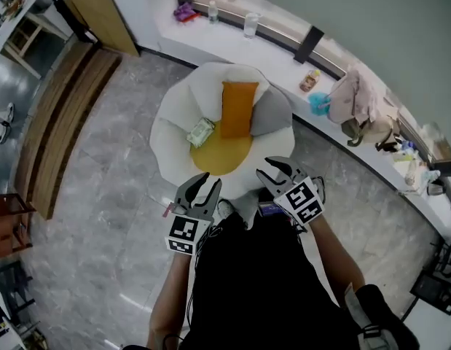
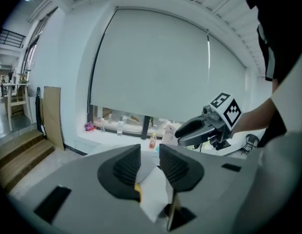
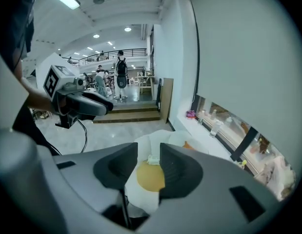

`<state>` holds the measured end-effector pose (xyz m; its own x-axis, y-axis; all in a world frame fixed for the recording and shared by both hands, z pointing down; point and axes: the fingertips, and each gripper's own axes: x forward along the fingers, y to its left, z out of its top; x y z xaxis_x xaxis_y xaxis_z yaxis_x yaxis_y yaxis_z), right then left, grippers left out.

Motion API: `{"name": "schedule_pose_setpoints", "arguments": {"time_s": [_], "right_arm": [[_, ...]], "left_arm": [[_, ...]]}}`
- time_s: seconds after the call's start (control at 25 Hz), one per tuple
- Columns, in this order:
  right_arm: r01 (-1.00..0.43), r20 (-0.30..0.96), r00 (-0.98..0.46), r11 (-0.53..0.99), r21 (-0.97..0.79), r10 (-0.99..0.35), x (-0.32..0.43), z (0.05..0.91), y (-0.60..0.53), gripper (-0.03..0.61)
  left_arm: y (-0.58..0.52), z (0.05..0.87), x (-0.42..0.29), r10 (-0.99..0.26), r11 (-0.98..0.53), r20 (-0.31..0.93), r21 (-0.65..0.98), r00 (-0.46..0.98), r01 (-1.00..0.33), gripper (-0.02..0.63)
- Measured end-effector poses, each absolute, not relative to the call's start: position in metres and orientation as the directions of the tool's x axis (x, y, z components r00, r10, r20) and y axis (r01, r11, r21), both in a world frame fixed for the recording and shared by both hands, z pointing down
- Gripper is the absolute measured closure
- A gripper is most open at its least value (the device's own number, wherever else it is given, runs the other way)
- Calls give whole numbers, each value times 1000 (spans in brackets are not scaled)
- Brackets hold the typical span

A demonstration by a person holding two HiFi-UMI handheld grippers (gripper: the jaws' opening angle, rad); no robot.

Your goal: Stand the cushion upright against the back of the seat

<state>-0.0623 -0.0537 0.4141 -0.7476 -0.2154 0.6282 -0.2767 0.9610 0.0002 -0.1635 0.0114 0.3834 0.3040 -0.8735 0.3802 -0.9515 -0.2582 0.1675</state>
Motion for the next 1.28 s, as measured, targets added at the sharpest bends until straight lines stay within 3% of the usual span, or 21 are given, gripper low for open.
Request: {"name": "schedule_pose_setpoints", "arguments": {"time_s": [0.24,0.52,0.96,1.28], "right_arm": [[-377,565,-775,925,-53,-284,-25,395,-29,450],[-414,508,-807,903,-119,-303,24,375,-9,536],[-421,415,-856,881,-216,-308,123,337,38,561],[-422,408,-863,869,-259,-298,194,344,83,561]], "left_arm": [[38,374,-137,-861,-308,350,216,368,-926,538],[51,369,-92,-842,-347,325,286,431,-893,597],[74,340,24,-812,-429,297,280,503,-858,600],[117,340,70,-836,-334,332,326,438,-884,600]]}}
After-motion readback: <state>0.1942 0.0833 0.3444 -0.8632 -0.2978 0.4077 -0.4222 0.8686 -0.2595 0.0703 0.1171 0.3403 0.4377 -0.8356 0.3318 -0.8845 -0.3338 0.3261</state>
